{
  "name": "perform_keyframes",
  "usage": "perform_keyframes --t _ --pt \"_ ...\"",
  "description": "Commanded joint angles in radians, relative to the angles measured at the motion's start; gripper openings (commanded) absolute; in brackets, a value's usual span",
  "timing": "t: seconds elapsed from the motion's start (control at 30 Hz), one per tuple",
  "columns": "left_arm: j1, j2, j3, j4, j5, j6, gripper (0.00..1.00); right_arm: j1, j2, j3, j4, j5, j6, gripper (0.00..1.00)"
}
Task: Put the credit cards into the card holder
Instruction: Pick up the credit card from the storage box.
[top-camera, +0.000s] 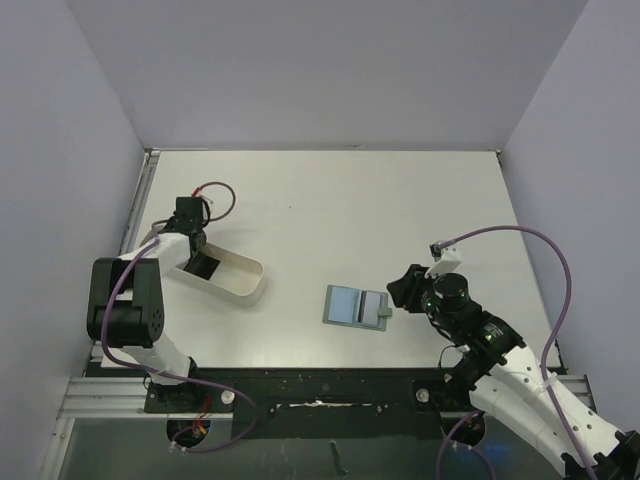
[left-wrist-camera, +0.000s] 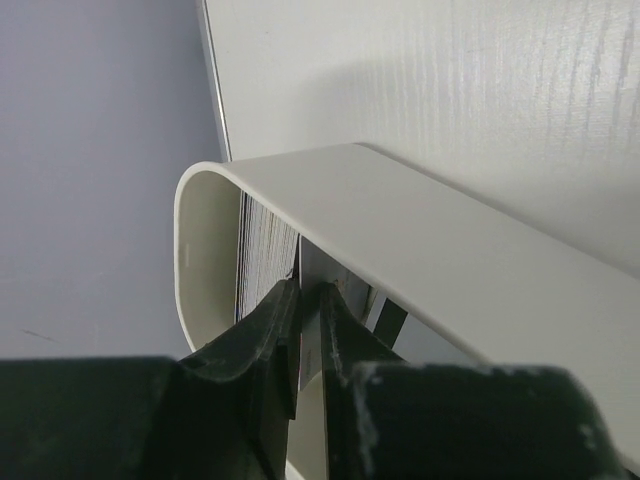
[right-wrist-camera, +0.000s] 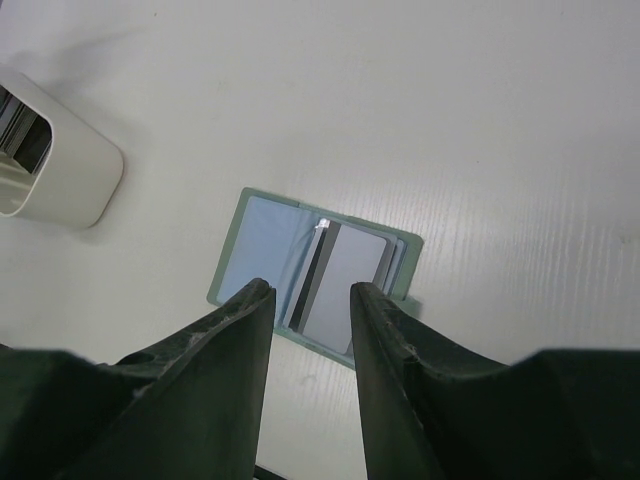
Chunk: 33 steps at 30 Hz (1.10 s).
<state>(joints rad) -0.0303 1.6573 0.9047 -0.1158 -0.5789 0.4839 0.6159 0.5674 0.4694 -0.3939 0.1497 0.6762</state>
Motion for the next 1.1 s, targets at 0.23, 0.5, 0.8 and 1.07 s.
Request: perform_keyframes --t 0.23,0.5,0.8,1.07 --pt "-0.058 -0.139 0.063 -0.181 0.042 -0.099 0.01 -0.002 -0.045 0.081 -0.005 -0.047 0.014 0.38" --pt "-0.057 -0.312 0.052 -0.304 0.144 -0.219 0.00 -0.001 -0.036 0.105 -0.004 -0.092 0.016 0.38" --pt "-0.061 -0.556 0.065 -0.366 0.398 -0.375 0.00 0.000 -0.033 0.122 0.038 -0.123 0.024 0.39" --pt "-0.058 -0.677 0.063 -0.339 0.707 -0.533 0.00 0.001 0.032 0.145 0.097 -0.132 0.048 0.39"
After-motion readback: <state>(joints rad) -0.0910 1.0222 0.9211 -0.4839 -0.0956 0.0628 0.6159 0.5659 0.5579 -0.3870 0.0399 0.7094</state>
